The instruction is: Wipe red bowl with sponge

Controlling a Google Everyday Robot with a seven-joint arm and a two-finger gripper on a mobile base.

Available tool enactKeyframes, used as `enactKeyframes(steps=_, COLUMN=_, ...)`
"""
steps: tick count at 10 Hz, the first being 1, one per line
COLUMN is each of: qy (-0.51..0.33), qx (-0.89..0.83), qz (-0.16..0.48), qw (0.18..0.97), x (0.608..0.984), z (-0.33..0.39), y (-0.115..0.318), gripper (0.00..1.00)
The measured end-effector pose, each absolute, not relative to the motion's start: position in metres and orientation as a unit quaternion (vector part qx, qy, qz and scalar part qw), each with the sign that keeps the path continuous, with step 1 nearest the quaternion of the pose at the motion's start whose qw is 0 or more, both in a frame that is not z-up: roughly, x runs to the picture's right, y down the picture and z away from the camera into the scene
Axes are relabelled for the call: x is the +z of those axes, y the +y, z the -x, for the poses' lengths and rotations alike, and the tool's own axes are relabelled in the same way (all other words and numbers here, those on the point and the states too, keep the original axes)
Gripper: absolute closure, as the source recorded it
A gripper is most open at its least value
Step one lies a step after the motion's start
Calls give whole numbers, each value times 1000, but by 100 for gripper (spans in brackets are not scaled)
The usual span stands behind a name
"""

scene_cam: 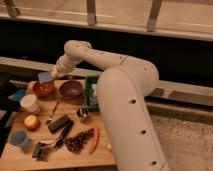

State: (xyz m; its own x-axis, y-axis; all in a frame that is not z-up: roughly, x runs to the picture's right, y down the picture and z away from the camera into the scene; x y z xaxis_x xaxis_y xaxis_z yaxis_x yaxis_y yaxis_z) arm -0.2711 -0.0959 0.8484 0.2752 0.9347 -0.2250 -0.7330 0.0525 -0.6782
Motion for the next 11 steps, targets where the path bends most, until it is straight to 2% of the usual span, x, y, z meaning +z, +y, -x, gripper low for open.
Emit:
enactKeyframes(steps=7, qy=-163, qx=564, qz=379, qw=715, x=893, z=323, y=-95, gripper=100)
enactKeyframes(steps=11, qy=-164, qx=562, qz=380, qw=716, x=896, z=325, y=-94, gripper=100)
